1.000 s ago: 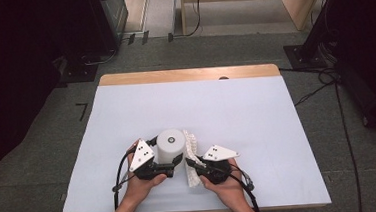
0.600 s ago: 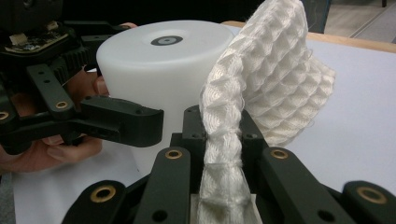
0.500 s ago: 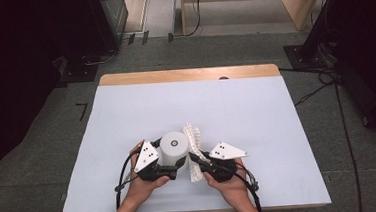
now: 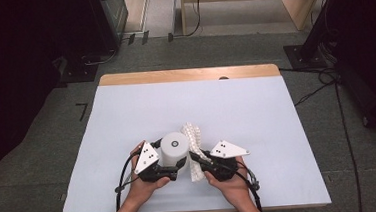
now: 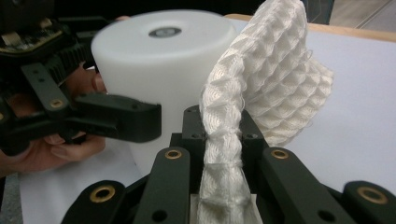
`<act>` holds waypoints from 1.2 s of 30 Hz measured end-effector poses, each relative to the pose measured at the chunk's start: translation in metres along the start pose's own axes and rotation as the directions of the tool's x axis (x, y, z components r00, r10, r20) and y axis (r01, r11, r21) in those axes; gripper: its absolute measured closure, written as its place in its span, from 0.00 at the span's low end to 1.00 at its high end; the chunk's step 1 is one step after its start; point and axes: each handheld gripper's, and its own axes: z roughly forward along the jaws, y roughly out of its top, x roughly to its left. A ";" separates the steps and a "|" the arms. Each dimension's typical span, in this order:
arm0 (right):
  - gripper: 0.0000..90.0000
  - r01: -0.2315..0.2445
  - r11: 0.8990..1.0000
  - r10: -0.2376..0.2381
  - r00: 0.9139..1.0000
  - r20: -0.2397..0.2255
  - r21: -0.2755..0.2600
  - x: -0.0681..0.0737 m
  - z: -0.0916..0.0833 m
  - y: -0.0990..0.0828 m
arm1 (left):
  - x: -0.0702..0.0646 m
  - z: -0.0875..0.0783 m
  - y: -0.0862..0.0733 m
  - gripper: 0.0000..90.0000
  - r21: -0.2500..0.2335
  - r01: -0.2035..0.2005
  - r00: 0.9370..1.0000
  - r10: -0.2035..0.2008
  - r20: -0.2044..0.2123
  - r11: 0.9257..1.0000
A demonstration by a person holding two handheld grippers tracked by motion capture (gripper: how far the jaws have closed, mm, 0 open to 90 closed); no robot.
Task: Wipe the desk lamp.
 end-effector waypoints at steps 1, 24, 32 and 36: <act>0.88 -0.003 1.000 0.003 1.000 -0.004 0.008 0.000 0.002 -0.002 | 0.001 -0.001 0.001 0.10 -0.009 0.002 1.000 -0.002 -0.003 1.000; 0.88 -0.019 1.000 0.019 1.000 -0.006 -0.001 -0.010 0.002 -0.005 | 0.018 0.003 -0.006 0.10 0.017 0.031 0.997 -0.030 -0.072 0.999; 0.87 -0.061 0.995 0.058 0.998 0.040 0.082 -0.025 0.011 -0.018 | 0.018 -0.001 -0.010 0.09 0.009 0.058 0.994 -0.057 -0.094 0.998; 0.87 -0.070 0.995 0.066 0.996 0.054 0.077 -0.028 0.010 -0.018 | 0.011 -0.004 -0.007 0.00 0.043 0.053 0.988 -0.047 -0.144 0.998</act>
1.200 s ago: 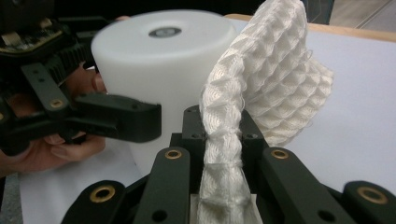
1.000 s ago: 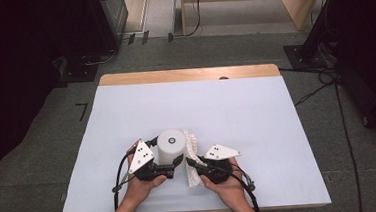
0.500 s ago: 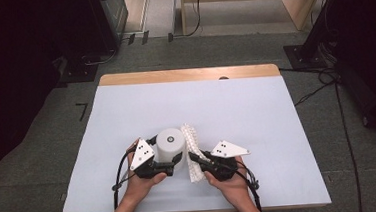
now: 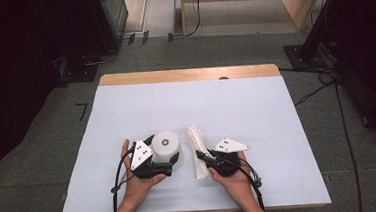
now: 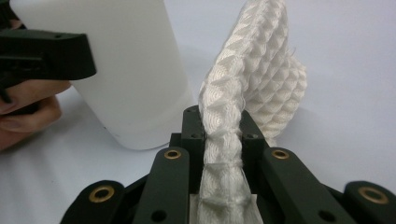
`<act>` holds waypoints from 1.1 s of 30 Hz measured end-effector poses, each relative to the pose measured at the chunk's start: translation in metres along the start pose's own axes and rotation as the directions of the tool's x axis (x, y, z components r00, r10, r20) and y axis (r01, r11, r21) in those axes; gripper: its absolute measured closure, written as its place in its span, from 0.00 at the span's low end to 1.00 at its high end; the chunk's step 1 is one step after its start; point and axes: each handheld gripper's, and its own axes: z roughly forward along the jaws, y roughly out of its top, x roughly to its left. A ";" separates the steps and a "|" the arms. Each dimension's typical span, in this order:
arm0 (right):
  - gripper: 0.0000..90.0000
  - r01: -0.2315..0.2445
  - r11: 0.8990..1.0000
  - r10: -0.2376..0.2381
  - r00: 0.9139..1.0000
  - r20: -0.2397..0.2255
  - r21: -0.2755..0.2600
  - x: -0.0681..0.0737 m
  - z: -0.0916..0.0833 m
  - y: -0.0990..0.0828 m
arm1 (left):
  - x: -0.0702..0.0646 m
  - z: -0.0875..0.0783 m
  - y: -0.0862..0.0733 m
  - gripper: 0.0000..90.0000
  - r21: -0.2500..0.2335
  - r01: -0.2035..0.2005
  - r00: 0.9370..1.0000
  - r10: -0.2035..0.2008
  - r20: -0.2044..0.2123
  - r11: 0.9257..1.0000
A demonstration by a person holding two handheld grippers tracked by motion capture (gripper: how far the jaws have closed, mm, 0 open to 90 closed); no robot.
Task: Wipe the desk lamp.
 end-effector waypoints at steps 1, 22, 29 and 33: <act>0.87 0.000 1.000 0.000 1.000 0.000 -0.002 -0.001 0.000 0.000 | -0.003 -0.001 0.000 0.00 0.000 0.007 1.000 -0.007 -0.022 1.000; 0.88 0.045 0.997 -0.038 0.993 -0.115 0.063 0.016 0.018 -0.006 | 0.017 -0.008 0.009 0.10 -0.077 0.168 0.983 -0.161 0.083 0.983; 0.88 0.089 0.996 -0.088 0.982 -0.165 -0.003 0.027 0.008 0.006 | 0.009 -0.005 0.009 0.10 -0.067 0.075 0.987 -0.064 0.147 0.995; 0.88 0.086 0.995 -0.093 0.983 -0.159 -0.049 0.025 -0.001 0.013 | 0.004 -0.001 0.007 0.10 -0.040 0.036 0.983 -0.028 0.180 0.999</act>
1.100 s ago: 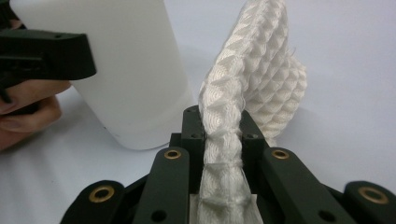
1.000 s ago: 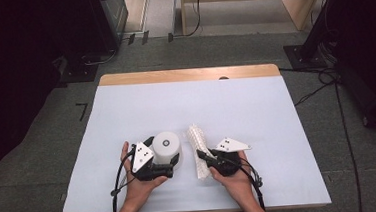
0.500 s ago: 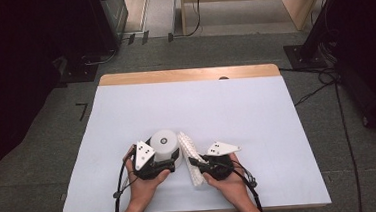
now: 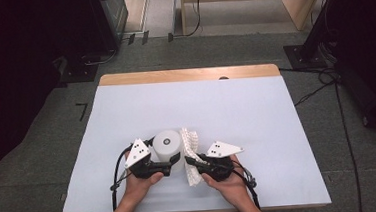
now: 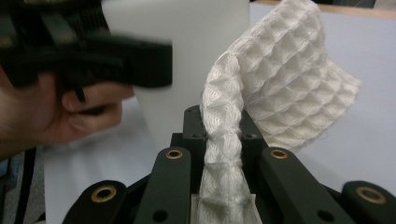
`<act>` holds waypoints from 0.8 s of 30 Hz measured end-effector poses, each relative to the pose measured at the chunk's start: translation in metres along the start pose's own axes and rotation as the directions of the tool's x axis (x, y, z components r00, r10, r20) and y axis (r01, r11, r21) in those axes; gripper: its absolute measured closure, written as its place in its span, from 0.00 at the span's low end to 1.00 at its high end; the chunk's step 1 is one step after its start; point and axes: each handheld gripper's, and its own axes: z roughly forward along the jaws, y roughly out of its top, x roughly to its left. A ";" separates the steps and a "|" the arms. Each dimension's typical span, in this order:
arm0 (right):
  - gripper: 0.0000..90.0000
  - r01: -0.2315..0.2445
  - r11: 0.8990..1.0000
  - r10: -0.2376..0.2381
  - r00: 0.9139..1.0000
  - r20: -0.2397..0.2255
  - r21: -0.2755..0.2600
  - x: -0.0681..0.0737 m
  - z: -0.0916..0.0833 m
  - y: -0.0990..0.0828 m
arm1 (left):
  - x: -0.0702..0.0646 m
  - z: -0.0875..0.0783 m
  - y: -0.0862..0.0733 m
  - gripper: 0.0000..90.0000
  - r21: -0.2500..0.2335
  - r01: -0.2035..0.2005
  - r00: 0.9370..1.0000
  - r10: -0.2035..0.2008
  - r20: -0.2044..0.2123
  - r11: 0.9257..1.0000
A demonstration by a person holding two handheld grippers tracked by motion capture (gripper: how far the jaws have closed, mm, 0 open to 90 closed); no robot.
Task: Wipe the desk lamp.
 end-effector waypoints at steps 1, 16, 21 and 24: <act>0.88 -0.001 1.000 0.001 1.000 -0.003 -0.011 -0.001 -0.003 0.003 | -0.002 0.001 -0.001 0.10 0.005 -0.006 1.000 0.006 0.007 1.000; 0.88 -0.002 1.000 0.003 1.000 -0.028 0.026 -0.008 -0.004 0.003 | 0.001 -0.004 0.005 0.10 -0.022 -0.001 1.000 0.001 0.017 1.000; 0.88 0.012 0.998 -0.010 0.999 -0.031 0.069 -0.006 0.002 0.000 | 0.002 -0.004 0.005 0.10 -0.024 0.002 1.000 -0.002 0.012 1.000; 0.88 0.015 0.999 -0.014 1.000 -0.025 0.041 -0.005 -0.004 0.004 | -0.002 -0.001 0.004 0.10 -0.003 -0.021 1.000 0.021 0.022 1.000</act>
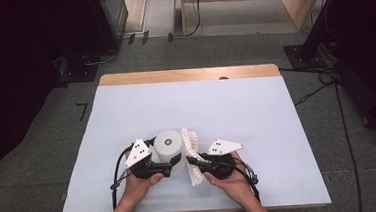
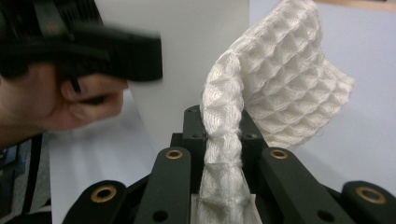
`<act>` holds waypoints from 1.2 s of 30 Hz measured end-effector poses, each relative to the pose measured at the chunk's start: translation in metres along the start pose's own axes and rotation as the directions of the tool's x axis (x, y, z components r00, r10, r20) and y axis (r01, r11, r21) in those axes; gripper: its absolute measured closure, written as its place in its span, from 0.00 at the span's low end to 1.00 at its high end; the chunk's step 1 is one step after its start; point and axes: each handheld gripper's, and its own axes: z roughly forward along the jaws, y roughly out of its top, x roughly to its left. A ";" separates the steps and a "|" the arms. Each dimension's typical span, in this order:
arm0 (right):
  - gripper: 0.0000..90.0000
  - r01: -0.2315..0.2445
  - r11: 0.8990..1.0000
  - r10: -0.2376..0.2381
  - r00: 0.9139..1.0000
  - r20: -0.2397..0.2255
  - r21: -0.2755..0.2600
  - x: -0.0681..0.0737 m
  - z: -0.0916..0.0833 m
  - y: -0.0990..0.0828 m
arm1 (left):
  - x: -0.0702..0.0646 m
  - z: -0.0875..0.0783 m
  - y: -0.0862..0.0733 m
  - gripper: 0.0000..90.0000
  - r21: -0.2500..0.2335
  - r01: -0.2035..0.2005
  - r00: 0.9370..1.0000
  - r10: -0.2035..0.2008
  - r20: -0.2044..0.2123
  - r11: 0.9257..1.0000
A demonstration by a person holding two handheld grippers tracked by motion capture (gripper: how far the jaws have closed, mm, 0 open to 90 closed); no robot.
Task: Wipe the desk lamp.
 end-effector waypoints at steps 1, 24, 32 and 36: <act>0.88 0.002 1.000 -0.002 1.000 0.005 -0.015 0.000 -0.003 0.002 | -0.002 0.002 -0.001 0.10 0.007 -0.005 1.000 0.005 0.006 1.000; 0.88 -0.091 0.994 0.096 0.990 0.101 -0.051 -0.020 -0.012 -0.006 | 0.003 0.006 -0.008 0.10 0.067 -0.065 0.995 0.070 -0.074 0.996; 0.88 -0.096 0.995 0.097 0.989 0.111 -0.009 -0.021 -0.004 -0.015 | -0.006 0.002 -0.009 0.04 0.050 0.039 0.991 -0.032 -0.134 0.998; 0.88 -0.102 0.995 0.101 0.988 0.113 0.003 -0.021 -0.002 -0.016 | -0.020 0.006 -0.010 0.01 0.061 0.061 0.972 -0.046 -0.230 0.996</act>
